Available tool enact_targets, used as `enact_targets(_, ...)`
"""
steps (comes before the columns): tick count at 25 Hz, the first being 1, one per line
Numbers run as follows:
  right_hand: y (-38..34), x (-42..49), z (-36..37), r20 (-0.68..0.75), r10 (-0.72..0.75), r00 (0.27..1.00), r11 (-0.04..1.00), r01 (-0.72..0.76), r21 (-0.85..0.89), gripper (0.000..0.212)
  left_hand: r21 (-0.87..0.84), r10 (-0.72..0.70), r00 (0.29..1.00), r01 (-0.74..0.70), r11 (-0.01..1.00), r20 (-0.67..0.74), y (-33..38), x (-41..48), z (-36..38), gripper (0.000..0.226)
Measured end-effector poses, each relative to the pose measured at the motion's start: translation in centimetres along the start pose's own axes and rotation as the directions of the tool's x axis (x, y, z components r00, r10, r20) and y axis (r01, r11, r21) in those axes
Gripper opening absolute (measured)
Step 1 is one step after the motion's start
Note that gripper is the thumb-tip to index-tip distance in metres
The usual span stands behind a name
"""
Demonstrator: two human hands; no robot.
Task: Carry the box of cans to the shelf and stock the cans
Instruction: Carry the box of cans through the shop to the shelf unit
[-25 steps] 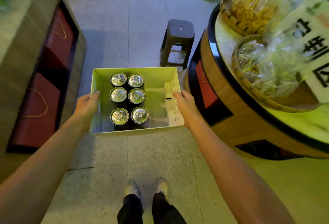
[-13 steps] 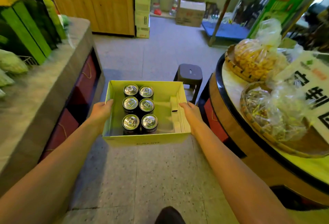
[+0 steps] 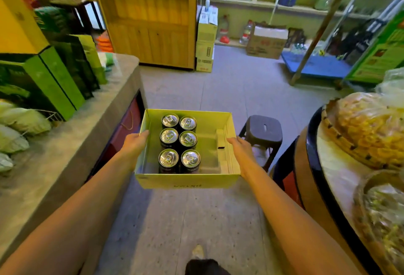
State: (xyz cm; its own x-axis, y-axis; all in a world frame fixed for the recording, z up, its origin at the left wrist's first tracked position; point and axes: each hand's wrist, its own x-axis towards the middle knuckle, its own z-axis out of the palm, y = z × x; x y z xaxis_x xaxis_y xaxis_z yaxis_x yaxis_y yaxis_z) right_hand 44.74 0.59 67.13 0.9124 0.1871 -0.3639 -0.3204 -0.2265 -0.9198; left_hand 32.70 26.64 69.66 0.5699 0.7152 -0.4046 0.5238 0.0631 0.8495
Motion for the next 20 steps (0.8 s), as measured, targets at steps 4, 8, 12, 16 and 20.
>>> enact_targets(4, -5.5, 9.6, 1.2, 0.069, -0.015, 0.997, 0.999, 0.017, -0.029, 0.03, 0.006, -0.003, 0.999, 0.003, 1.0, -0.052, 6.0, 7.5, 2.6, 0.046)
enact_targets(8, -10.7, 17.7, 2.7, 0.096, -0.059, 0.994, 0.997, 0.064, -0.05, 0.02, 0.006, 0.005, 0.997, -0.004, 1.0, -0.072, 11.2, 14.7, 4.9, 0.047)
enact_targets(12, -14.4, 27.6, 5.2, 0.088, -0.069, 0.994, 0.995, 0.075, -0.067, 0.018, -0.013, 0.002, 0.997, -0.003, 1.0, -0.072, 15.5, 24.6, 7.6, 0.047)
enact_targets(16, -17.8, 37.9, 8.7, 0.081, -0.056, 0.995, 0.997, 0.06, -0.055, 0.015, -0.044, 0.006, 0.999, -0.008, 0.999, -0.044, 19.6, 36.2, 10.5, 0.047)
enact_targets(20, -22.9, 49.5, 13.0, 0.047, -0.011, 0.999, 0.998, 0.014, -0.058, 0.013, -0.044, -0.016, 1.0, 0.016, 0.999, -0.003, 25.7, 47.8, 12.4, 0.048)
